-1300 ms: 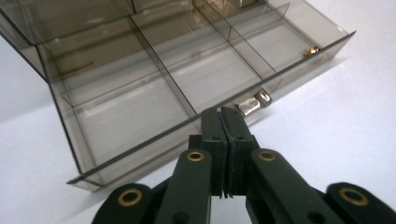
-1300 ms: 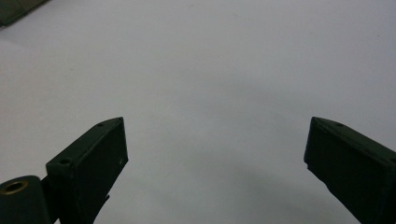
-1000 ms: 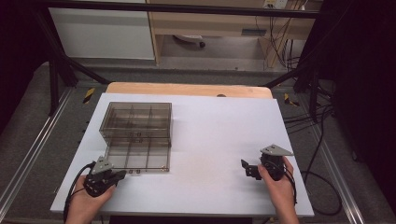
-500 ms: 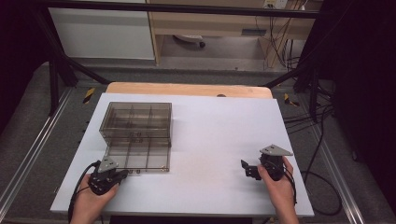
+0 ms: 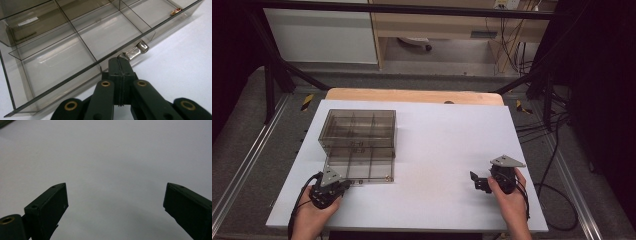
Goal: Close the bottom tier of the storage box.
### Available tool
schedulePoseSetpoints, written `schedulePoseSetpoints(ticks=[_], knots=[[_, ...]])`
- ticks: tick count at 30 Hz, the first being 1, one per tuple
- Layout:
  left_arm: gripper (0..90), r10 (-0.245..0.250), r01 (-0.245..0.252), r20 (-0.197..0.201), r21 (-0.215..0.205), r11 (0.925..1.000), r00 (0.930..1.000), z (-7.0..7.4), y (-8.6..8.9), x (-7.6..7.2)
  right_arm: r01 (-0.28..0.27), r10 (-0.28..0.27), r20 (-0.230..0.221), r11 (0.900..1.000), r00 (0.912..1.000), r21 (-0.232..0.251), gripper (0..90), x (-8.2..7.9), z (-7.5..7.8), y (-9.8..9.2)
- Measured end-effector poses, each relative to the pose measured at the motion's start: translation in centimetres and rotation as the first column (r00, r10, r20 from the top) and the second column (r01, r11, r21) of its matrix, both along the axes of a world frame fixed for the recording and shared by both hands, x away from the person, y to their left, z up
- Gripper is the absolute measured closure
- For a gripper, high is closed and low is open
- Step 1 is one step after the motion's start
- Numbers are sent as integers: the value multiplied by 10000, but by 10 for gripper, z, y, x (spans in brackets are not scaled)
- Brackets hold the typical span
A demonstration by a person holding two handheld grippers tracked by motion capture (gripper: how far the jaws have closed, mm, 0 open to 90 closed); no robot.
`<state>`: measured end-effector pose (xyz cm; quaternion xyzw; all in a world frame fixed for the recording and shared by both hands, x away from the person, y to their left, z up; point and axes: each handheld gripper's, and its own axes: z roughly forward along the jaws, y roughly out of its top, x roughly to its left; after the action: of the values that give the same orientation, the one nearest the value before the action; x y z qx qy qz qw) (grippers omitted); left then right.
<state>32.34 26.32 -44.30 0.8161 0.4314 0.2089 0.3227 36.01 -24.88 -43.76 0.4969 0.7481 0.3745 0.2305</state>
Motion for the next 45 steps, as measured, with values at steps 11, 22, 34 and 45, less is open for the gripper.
schedulePoseSetpoints(ticks=[11,22,34,45], knots=[[899,22,-22,-77,-59,10000,10000,-2,1,1,81,-81,-39,9999,10000,82,50,-1,1,0],[899,114,-116,-200,-90,9999,9997,4,-1,9,-68,67,99,9999,9999,82,46,-2,2,2],[899,160,-146,-476,292,9995,9987,3,2,27,-38,37,123,10000,9999,75,45,-2,2,1],[900,300,-299,-392,35,9995,9988,1,4,33,-104,98,260,9996,9996,246,41,-5,4,3]])
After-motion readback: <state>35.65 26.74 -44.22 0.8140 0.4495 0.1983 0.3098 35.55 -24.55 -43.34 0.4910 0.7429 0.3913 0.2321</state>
